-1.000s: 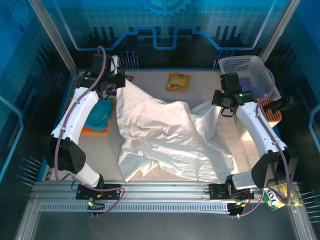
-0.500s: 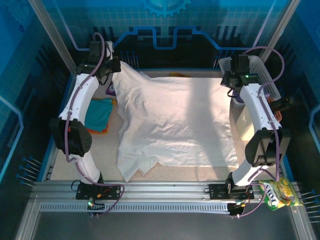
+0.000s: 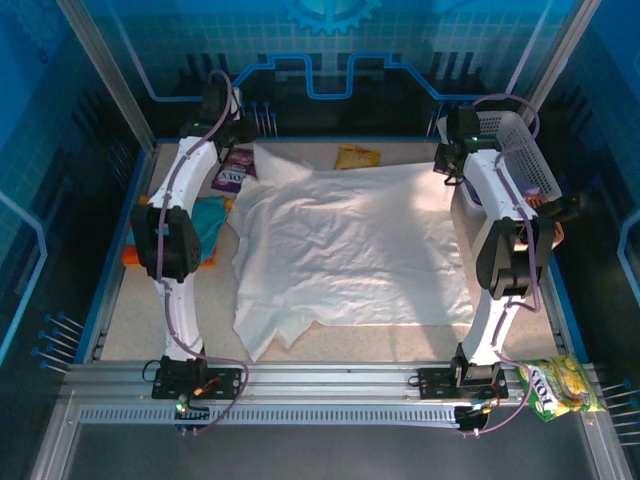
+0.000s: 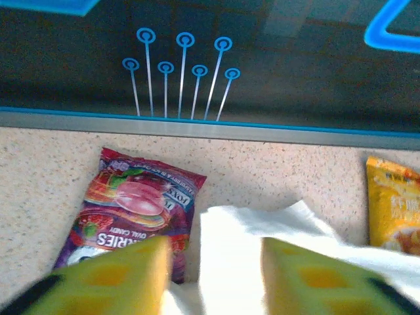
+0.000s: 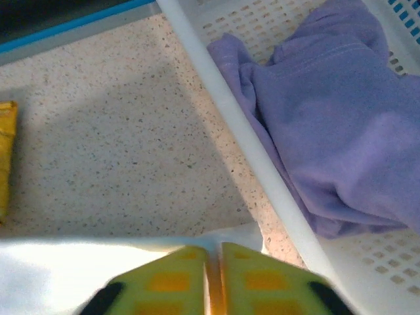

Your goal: Fold and stack the t-shirts

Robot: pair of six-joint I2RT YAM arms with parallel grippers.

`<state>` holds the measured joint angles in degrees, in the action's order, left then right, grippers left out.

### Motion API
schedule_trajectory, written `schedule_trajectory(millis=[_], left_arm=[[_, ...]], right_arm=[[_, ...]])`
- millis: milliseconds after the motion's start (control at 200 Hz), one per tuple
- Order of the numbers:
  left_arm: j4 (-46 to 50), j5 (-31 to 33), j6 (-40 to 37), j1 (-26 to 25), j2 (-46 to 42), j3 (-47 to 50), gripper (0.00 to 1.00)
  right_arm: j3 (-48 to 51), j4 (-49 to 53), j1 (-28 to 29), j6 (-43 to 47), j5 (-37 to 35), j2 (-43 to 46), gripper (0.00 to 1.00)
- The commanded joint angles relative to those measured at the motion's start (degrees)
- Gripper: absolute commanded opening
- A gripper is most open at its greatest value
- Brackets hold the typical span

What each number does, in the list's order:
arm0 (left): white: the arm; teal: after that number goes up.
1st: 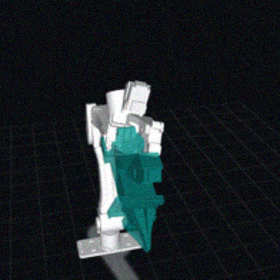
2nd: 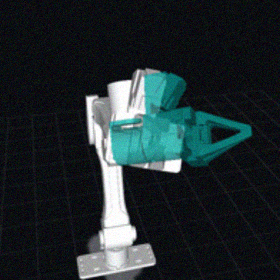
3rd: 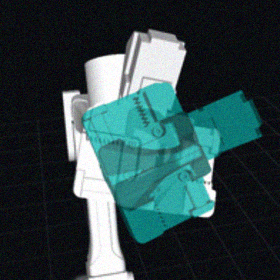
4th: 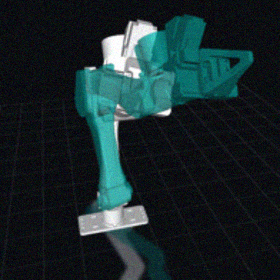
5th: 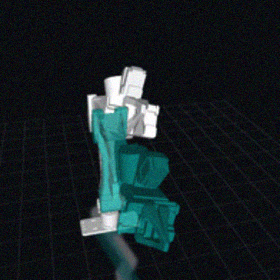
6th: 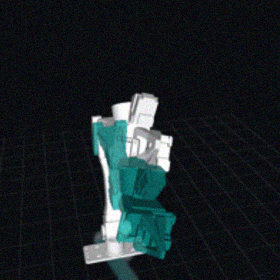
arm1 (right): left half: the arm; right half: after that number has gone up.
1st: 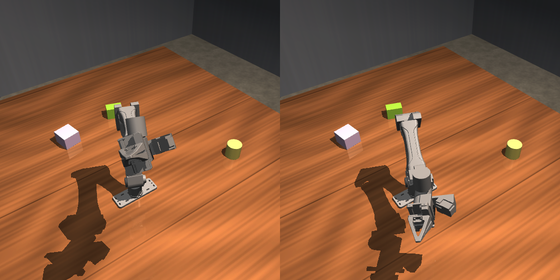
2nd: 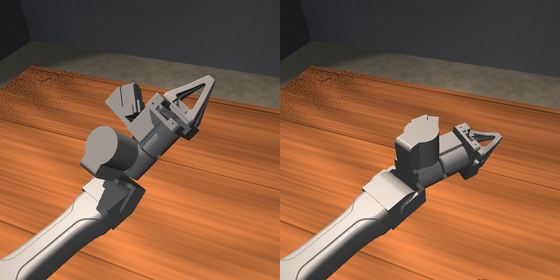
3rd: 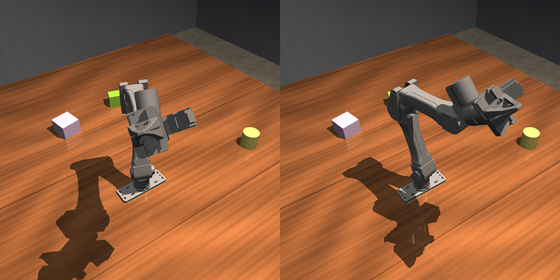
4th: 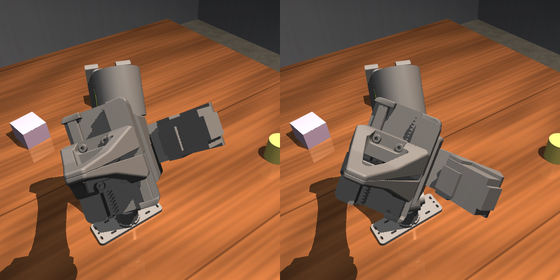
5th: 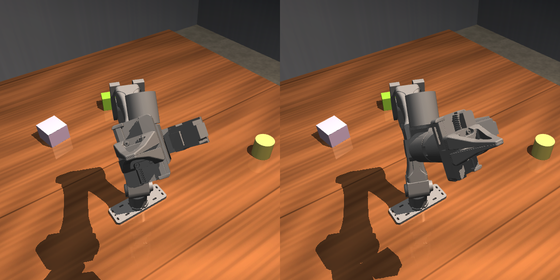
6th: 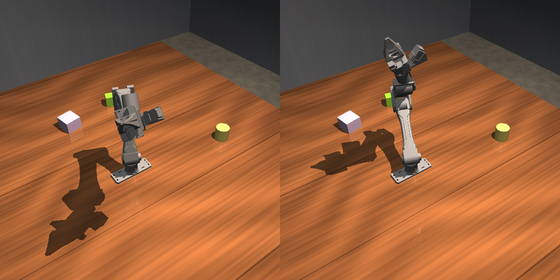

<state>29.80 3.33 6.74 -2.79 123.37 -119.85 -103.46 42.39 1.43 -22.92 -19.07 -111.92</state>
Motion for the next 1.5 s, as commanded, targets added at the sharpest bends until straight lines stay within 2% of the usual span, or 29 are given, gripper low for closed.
schedule_trajectory(millis=[0,70,125,150,220,240,465,610,816,1041,1141,1426,1496], left_arm=[[3.9,1.9,0.5,0.6,1.5,-4.8,0.81],[6.4,2.5,1.4,0.6,0.2,-4.2,0.85],[8.5,2.9,2.8,0.5,-1.8,-2.6,0.85],[9.5,3.1,3.7,0.5,-2.9,-1.4,0.85],[12.1,2.9,7.1,0.4,-7.3,3.4,0.85],[12.5,2.4,8.0,0.4,-8.8,5.2,0.85],[12.0,-1.8,14.6,-2.7,-28.9,33.0,0.81],[12.4,-4.6,19.9,-6.2,-41.0,49.8,0.79],[16.1,-6.2,29.0,-13.2,-54.7,66.6,0.76],[19.6,-5.4,38.1,-24.4,-62.7,75.7,0.72],[18.4,-5.4,40.1,-31.0,-64.5,76.9,0.62],[23.2,10.1,36.5,-53.6,-58.2,72.3,0.57],[22.4,11.8,37.0,-57.1,-56.7,71.7,0.54]], right_arm=[[-4.6,4.9,-0.8,1.2,0.3,-2.9,0.43],[-3.8,5.3,-0.7,1.2,1.5,-2.3,0.70],[-1.4,4.0,-0.3,1.4,2.6,-0.2,0.86],[-0.2,3.4,0.1,1.6,3.0,0.9,0.91],[3.1,2.6,1.4,2.3,3.8,4.1,0.95],[4.1,2.5,1.9,2.4,3.8,5.1,1.00],[20.2,0.0,8.9,3.4,5.3,18.0,1.00],[33.1,-3.9,12.4,0.3,10.6,27.4,1.00],[44.0,-3.2,16.5,-1.9,12.8,35.6,1.00],[52.0,-3.0,19.6,-5.0,15.5,39.0,1.00],[55.3,-3.8,21.1,-5.7,16.1,39.7,1.00],[56.9,-4.5,22.1,-7.2,17.9,39.7,0.99],[56.6,-4.1,22.1,-7.2,16.8,39.5,0.99]])
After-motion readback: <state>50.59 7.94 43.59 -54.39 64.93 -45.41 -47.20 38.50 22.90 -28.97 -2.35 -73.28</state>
